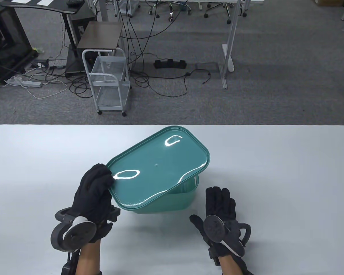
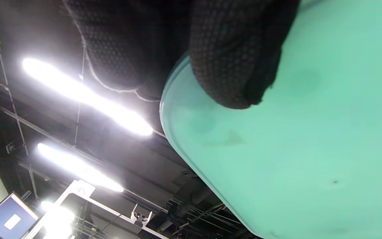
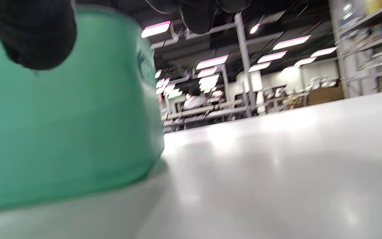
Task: Cover the plastic storage box
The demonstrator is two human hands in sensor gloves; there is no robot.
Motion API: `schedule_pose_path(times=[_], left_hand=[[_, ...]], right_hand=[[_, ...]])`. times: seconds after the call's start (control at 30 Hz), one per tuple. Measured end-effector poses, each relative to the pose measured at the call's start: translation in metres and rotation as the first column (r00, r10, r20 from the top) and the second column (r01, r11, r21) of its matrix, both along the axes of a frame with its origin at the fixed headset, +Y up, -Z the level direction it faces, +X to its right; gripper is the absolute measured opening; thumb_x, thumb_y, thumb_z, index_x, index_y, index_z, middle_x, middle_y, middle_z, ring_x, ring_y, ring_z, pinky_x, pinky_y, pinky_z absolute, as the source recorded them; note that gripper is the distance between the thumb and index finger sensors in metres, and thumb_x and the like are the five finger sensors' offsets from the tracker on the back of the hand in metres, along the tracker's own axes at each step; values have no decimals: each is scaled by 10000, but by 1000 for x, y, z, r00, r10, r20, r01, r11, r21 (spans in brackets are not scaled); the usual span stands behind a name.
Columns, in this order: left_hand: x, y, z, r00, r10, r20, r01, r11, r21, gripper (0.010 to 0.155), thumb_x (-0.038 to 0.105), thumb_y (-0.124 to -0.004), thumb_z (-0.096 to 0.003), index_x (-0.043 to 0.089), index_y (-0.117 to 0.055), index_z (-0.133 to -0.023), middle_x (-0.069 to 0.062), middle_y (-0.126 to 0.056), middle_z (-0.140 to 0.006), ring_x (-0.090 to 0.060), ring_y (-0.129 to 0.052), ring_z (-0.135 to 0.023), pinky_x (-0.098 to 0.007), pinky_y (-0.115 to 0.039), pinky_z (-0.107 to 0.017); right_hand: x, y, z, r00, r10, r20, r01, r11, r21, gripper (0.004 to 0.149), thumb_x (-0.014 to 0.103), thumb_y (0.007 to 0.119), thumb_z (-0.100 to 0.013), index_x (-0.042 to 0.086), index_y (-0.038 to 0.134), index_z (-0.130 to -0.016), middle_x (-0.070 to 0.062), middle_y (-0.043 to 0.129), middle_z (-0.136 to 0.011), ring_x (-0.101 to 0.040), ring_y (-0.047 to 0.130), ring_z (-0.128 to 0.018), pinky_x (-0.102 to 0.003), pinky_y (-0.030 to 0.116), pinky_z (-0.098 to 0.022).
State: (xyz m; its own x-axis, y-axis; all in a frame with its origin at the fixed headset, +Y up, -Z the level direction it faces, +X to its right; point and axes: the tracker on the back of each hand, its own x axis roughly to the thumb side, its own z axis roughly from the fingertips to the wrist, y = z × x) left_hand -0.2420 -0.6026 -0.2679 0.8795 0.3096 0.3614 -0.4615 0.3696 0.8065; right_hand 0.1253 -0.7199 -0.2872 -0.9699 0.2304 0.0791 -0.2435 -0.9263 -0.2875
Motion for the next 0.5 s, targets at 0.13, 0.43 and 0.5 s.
schedule_pose_path(times=[0.13,0.43,0.5], left_hand=[[0,3,3,1000,-16,2,16,1000,20,396,349,-971,-345,453,-808,-690,155,-893,-901,-176,-980,-907,-316,-911,-671],[-1,7,4,995,-31,96,31,1000,2,402,343,-976,-327,458,-820,-680,156,-906,-899,-173,-992,-899,-313,-917,-664],[-1,7,2,988,-23,151,24,1000,-6,407,338,-983,-324,455,-828,-682,147,-913,-896,-182,-995,-894,-317,-919,-660]], right_hand=[[11,33,-2,985,-171,36,163,973,162,1012,641,771,-429,134,273,-1150,-204,368,-1235,-465,313,-1112,-574,354,-770],[17,77,-27,823,-538,-184,567,758,321,937,526,831,-447,264,263,-1146,-103,353,-1255,-395,332,-1146,-529,367,-807],[18,79,-31,769,-586,-254,639,703,311,906,487,847,-448,331,276,-1133,-60,381,-1256,-377,381,-1149,-517,399,-810]])
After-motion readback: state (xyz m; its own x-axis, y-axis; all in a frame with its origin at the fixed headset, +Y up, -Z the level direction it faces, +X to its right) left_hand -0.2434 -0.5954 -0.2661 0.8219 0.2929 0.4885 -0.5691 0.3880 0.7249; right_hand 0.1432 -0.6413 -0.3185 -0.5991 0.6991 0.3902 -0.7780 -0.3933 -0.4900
